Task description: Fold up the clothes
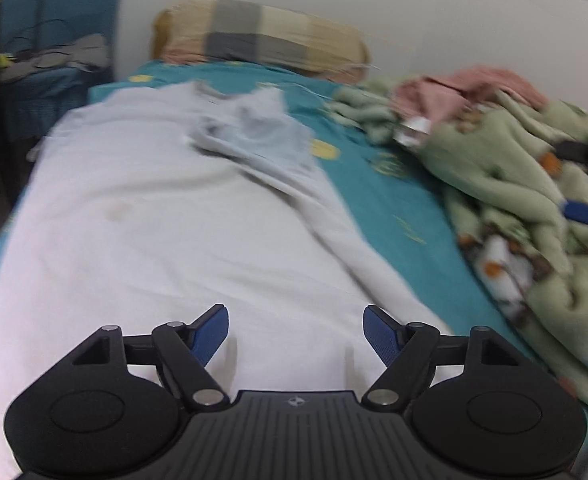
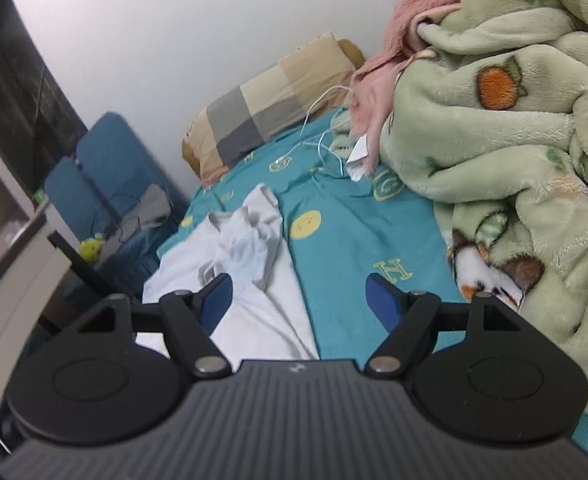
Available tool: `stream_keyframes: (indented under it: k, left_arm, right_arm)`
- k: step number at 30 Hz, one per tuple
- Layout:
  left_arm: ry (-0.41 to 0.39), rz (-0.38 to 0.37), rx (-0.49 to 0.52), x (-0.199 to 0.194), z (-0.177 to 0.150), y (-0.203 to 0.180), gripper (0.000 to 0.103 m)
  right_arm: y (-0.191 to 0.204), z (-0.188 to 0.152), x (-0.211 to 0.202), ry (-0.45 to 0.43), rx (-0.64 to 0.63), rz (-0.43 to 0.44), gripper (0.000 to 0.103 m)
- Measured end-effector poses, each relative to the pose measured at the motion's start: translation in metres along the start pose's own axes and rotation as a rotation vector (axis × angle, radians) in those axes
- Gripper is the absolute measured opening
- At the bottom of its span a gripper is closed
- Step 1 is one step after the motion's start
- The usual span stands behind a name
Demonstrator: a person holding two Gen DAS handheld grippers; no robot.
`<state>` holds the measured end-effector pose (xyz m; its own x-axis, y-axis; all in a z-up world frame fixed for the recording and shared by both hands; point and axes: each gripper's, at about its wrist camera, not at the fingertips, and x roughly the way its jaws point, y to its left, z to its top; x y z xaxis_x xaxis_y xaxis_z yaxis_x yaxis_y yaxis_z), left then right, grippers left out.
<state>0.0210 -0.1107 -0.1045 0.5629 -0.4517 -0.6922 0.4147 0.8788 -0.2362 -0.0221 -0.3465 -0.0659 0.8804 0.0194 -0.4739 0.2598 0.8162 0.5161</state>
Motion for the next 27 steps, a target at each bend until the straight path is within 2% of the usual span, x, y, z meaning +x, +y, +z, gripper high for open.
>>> stream_keyframes:
  k: [1, 4, 9, 11, 12, 13, 15, 16, 17, 18, 20, 24, 27]
  left_arm:
    - [0.017, -0.033, 0.006, 0.001, -0.005, -0.015, 0.074]
    - [0.059, -0.062, 0.053, 0.01, -0.017, -0.057, 0.073]
    - [0.141, -0.101, 0.101, 0.039, -0.038, -0.09, 0.066]
    - [0.167, -0.122, 0.087, 0.049, -0.043, -0.089, 0.063]
    - [0.179, -0.13, 0.071, 0.052, -0.044, -0.085, 0.058]
    - [0.191, -0.138, 0.054, 0.054, -0.045, -0.081, 0.046]
    - [0.207, -0.159, 0.018, 0.058, -0.045, -0.076, 0.028]
    - [0.2, -0.168, 0.003, 0.056, -0.044, -0.073, 0.023]
    - [0.191, -0.175, -0.013, 0.053, -0.044, -0.071, 0.013]
    - [0.184, -0.19, -0.031, 0.05, -0.042, -0.068, 0.008]
    - [0.175, -0.219, -0.07, 0.042, -0.035, -0.061, 0.005]
    - [0.128, -0.217, -0.011, 0.013, -0.023, -0.049, 0.001]
    - [0.109, -0.244, -0.043, -0.008, -0.017, -0.033, 0.0]
  right_arm:
    - [-0.003, 0.0, 0.002, 0.006, 0.0, -0.002, 0.076]
    - [-0.01, 0.0, 0.006, 0.024, 0.005, -0.003, 0.076]
    - [-0.019, 0.001, 0.011, 0.035, 0.017, -0.015, 0.076]
    - [-0.023, 0.002, 0.014, 0.045, 0.036, -0.011, 0.076]
    - [-0.025, 0.002, 0.016, 0.049, 0.042, -0.007, 0.076]
    - [-0.026, 0.002, 0.017, 0.052, 0.047, -0.006, 0.076]
    - [-0.027, 0.002, 0.019, 0.058, 0.049, -0.005, 0.076]
    - [-0.027, 0.001, 0.02, 0.061, 0.048, -0.006, 0.076]
    - [-0.027, 0.001, 0.021, 0.067, 0.047, -0.006, 0.076]
    - [-0.027, 0.001, 0.022, 0.075, 0.045, -0.006, 0.076]
    - [-0.027, 0.0, 0.024, 0.089, 0.044, -0.001, 0.076]
    - [-0.024, -0.002, 0.028, 0.107, 0.03, -0.006, 0.076]
    - [-0.021, -0.004, 0.031, 0.129, 0.019, -0.009, 0.076]
